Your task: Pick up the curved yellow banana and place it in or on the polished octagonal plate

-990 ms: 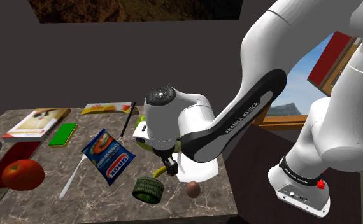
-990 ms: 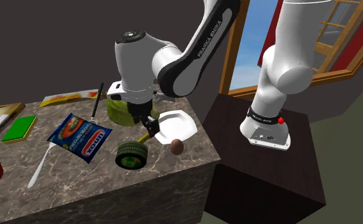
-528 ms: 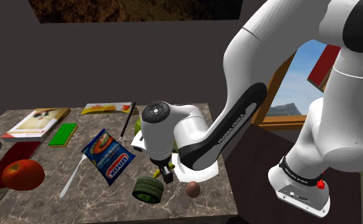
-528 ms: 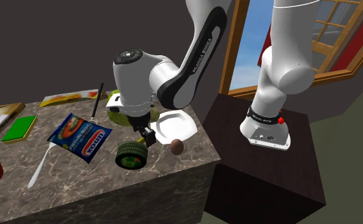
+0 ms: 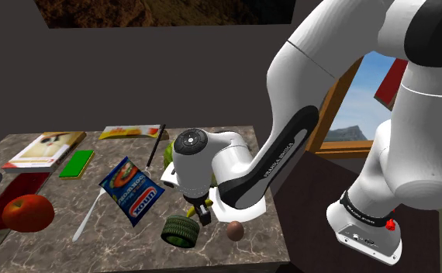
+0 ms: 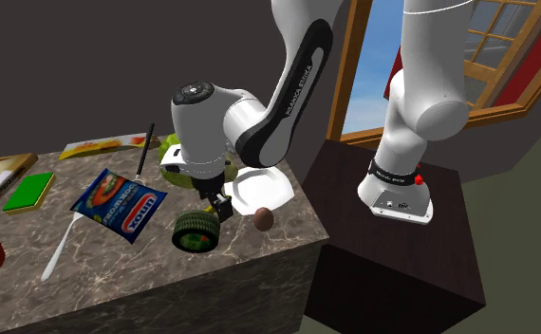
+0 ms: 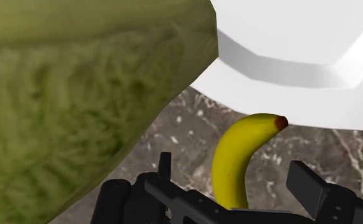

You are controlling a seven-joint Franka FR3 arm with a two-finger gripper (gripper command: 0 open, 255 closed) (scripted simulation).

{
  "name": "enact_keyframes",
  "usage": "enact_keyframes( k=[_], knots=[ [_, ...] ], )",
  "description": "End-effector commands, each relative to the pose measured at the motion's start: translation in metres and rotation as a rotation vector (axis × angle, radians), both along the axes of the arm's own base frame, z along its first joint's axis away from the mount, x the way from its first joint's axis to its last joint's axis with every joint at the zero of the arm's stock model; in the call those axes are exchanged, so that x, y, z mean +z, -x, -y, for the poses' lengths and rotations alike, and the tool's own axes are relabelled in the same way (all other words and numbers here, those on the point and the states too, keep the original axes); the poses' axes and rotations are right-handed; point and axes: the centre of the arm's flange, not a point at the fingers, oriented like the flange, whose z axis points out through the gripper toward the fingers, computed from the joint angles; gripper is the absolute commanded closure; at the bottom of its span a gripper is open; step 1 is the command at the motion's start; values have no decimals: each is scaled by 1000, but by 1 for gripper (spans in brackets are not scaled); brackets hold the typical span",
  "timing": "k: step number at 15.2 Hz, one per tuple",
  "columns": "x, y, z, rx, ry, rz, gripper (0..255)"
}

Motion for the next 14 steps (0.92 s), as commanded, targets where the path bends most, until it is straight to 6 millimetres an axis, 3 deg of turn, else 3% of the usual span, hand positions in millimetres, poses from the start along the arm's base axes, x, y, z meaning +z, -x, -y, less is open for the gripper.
enact_keyframes(
  k=[1,2,11,14],
  knots=[
    [0,0,0,0,0,0,0],
    [0,0,0,0,0,0,255],
    [0,0,0,0,0,0,255],
    [16,0,0,0,0,0,255]
  ],
)
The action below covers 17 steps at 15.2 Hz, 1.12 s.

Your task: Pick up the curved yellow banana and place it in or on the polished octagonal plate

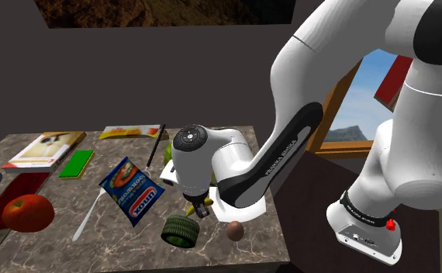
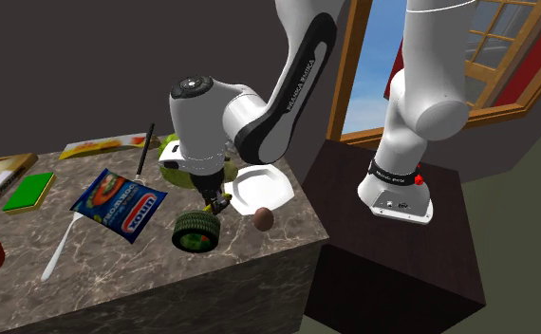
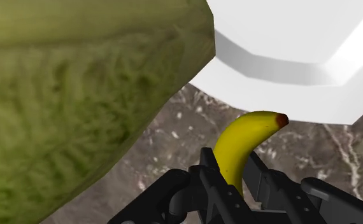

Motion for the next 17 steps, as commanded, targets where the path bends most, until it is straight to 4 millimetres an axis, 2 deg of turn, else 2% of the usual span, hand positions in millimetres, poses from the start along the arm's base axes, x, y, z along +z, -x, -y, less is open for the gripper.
enact_keyframes(
  k=[1,15,17],
  knots=[
    [10,-1,1,-2,0,0,255],
    [83,-1,1,-2,0,0,255],
    [82,12,24,-2,0,0,255]
  ],
)
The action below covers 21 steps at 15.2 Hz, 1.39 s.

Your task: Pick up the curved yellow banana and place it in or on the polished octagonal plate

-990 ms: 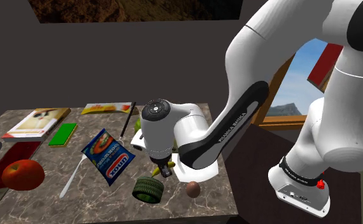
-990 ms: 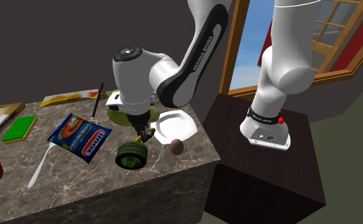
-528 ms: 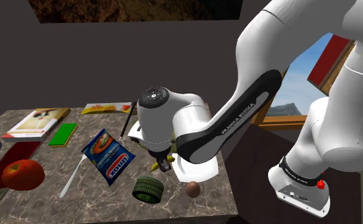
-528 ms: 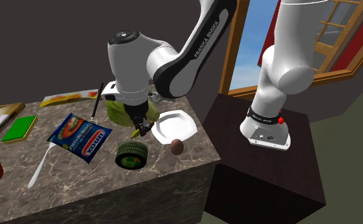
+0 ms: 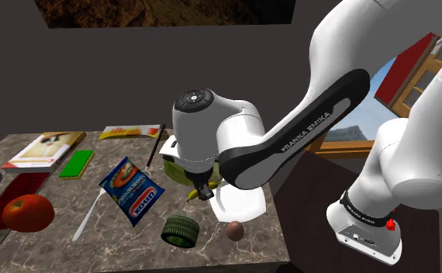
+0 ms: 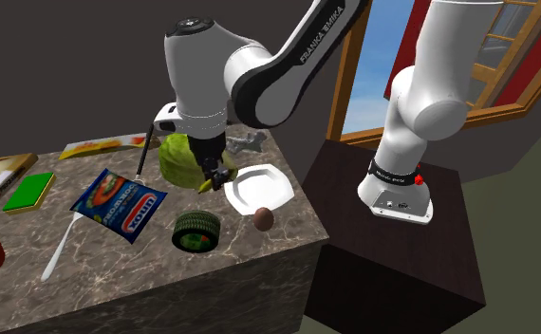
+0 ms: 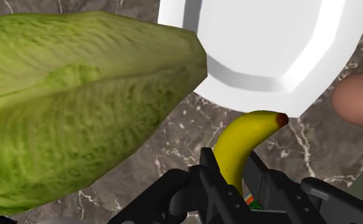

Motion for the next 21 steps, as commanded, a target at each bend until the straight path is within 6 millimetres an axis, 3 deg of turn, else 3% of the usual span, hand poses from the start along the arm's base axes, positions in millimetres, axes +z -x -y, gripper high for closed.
enact_keyframes(
  k=[1,8,21],
  knots=[
    [0,12,20,0,0,0,255],
    [-3,56,101,0,0,0,255],
    [-69,58,104,0,0,0,255]
  ],
)
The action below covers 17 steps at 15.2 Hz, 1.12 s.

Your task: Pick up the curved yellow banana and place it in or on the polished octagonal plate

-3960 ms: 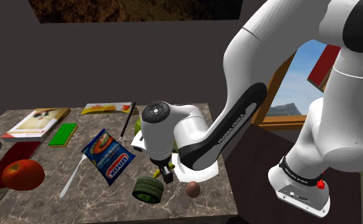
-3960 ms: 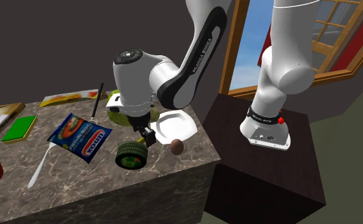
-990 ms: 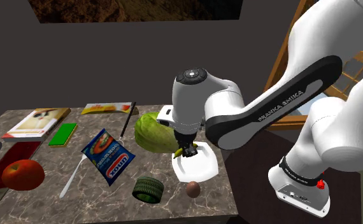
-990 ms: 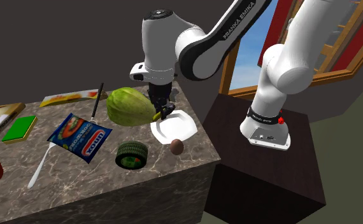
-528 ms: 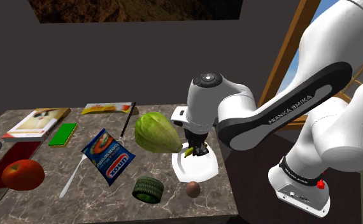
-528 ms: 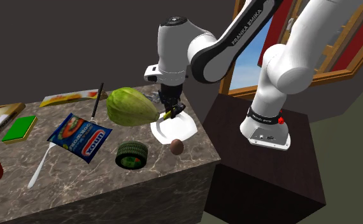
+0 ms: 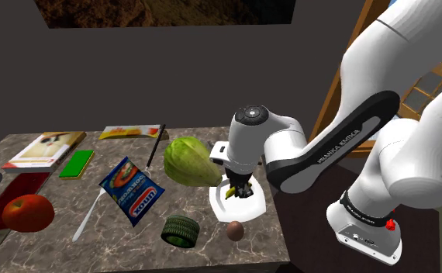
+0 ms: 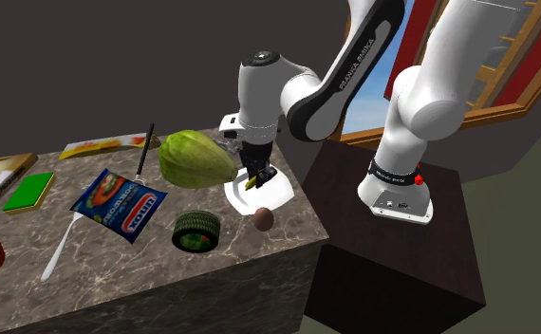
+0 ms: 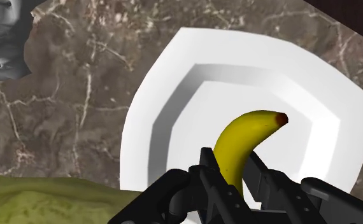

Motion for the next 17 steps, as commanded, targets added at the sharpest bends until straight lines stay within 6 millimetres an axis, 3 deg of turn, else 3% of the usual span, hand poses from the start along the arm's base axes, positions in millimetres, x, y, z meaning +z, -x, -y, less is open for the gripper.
enact_keyframes(
  k=[1,8,9,14,17],
  knots=[
    [-7,-1,0,0,-1,0,255],
    [-7,-1,0,0,-1,0,255],
    [-7,-1,0,0,-1,0,0],
    [-7,-1,0,0,-1,0,0],
    [32,3,-2,0,-1,1,0]
  ],
)
